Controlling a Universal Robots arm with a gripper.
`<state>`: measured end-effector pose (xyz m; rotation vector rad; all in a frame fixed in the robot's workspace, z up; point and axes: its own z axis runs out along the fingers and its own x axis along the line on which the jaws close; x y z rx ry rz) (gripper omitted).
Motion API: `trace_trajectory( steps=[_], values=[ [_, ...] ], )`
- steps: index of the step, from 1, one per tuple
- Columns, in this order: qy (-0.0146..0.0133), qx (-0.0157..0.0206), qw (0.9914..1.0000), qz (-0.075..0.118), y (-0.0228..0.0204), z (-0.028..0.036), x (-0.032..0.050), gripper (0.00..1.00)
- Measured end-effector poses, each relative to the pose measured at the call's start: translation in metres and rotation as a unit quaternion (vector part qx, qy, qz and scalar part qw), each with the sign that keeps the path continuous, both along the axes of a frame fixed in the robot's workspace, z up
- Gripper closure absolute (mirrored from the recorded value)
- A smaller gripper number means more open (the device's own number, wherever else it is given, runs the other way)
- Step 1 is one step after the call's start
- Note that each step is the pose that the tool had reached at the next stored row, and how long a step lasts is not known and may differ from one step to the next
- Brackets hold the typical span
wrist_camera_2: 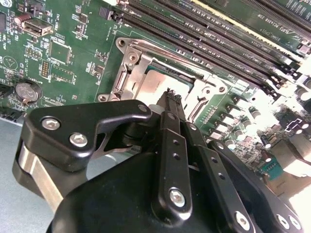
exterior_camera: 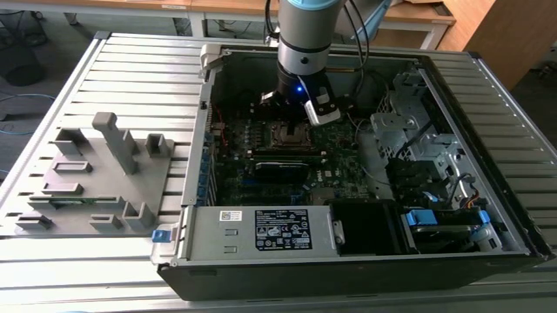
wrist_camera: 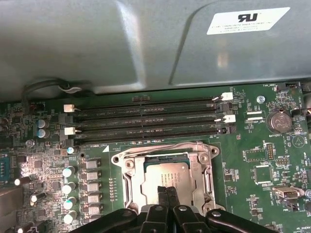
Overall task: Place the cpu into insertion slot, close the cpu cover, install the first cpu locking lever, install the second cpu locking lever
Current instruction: 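Install the second cpu locking lever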
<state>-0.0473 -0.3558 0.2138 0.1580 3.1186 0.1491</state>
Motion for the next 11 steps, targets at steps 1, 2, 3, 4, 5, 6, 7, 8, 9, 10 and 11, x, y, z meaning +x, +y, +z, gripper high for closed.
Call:
trace_trajectory(
  steps=[1,2,3,4,5,6,7,8,9,10,11],
  values=[
    [0.0,-0.0001,1.0,0.0,0.0,0.0,0.0,0.9],
    [0.0,-0.0001,1.0,0.0,0.0001,0.0,0.0003,0.9],
    [0.0,-0.0001,1.0,0.0,0.0002,-0.0001,0.0016,0.9],
    [0.0,-0.0001,1.0,0.0,0.0004,-0.0001,0.0025,0.9],
    [0.0,0.0,1.0,0.0,0.0003,-0.0001,0.0026,0.9],
    [0.0,-0.0001,1.0,0.0,0.0003,-0.0001,0.0026,0.9],
    [0.0,-0.0001,1.0,0.0,0.0003,-0.0001,0.0026,0.9],
    [0.0,0.0,1.0,0.0,0.0005,-0.0001,0.0027,0.9],
    [0.0,-0.0001,1.0,0.0,0.0006,-0.0001,0.0027,0.9],
    [0.0,-0.0001,1.0,0.0,0.0006,-0.0001,0.0027,0.9],
    [0.0,-0.0001,1.0,0.0,0.0006,-0.0001,0.0027,0.9]
  ],
)
